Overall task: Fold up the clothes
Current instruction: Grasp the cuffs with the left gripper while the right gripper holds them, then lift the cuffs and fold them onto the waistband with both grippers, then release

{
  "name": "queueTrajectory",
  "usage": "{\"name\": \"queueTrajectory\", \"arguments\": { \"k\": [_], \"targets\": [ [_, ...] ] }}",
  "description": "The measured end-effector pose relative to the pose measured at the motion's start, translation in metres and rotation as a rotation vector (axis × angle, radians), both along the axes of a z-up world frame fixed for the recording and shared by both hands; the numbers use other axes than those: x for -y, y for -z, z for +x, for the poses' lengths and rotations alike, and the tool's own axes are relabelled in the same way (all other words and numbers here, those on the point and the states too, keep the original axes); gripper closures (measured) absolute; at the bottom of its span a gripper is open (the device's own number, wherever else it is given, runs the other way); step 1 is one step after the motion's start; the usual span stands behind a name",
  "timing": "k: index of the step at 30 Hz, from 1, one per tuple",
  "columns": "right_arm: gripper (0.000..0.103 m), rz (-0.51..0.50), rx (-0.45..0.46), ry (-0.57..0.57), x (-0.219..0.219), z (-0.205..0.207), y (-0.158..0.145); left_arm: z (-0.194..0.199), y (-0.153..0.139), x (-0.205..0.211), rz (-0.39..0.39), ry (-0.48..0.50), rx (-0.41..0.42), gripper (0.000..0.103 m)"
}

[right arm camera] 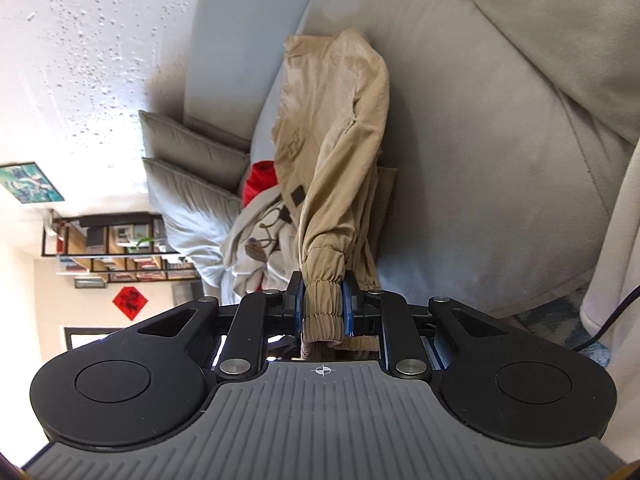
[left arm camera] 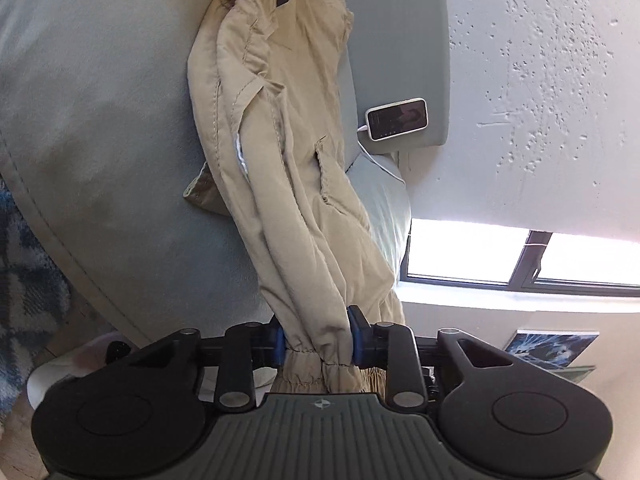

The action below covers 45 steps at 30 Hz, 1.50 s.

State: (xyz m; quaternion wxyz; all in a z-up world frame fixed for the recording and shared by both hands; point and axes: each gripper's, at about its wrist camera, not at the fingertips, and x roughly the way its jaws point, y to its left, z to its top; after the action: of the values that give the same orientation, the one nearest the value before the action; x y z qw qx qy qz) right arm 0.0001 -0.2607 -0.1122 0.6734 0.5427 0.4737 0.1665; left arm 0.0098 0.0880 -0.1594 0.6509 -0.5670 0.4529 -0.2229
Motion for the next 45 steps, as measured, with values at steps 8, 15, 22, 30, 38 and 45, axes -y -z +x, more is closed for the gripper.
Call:
{"name": "queueTrajectory", "arguments": {
  "k": [8, 15, 22, 30, 38, 45],
  "targets": [
    [0.045, -0.068, -0.020, -0.019, 0.012, -0.007, 0.009, 0.000, -0.014, -0.010, -0.004, -0.043, -0.015, 0.080],
    [0.010, 0.051, 0.061, 0.012, 0.024, -0.005, 0.020, 0.001, -0.019, -0.021, -0.090, -0.088, -0.021, 0.080],
    [0.010, 0.292, 0.021, -0.054, -0.018, 0.017, 0.077, 0.001, -0.025, -0.020, -0.128, -0.118, -0.026, 0.080],
    [0.077, 0.210, 0.060, -0.098, -0.035, 0.008, 0.056, -0.005, -0.029, -0.027, 0.024, -0.019, -0.132, 0.080],
    [0.077, -0.159, -0.181, -0.193, -0.039, -0.024, -0.001, -0.028, -0.032, -0.012, 0.280, 0.153, -0.273, 0.079],
    [0.074, -0.130, -0.219, -0.177, -0.028, -0.036, 0.009, -0.031, -0.029, -0.016, 0.253, 0.128, -0.273, 0.079]
  ]
}}
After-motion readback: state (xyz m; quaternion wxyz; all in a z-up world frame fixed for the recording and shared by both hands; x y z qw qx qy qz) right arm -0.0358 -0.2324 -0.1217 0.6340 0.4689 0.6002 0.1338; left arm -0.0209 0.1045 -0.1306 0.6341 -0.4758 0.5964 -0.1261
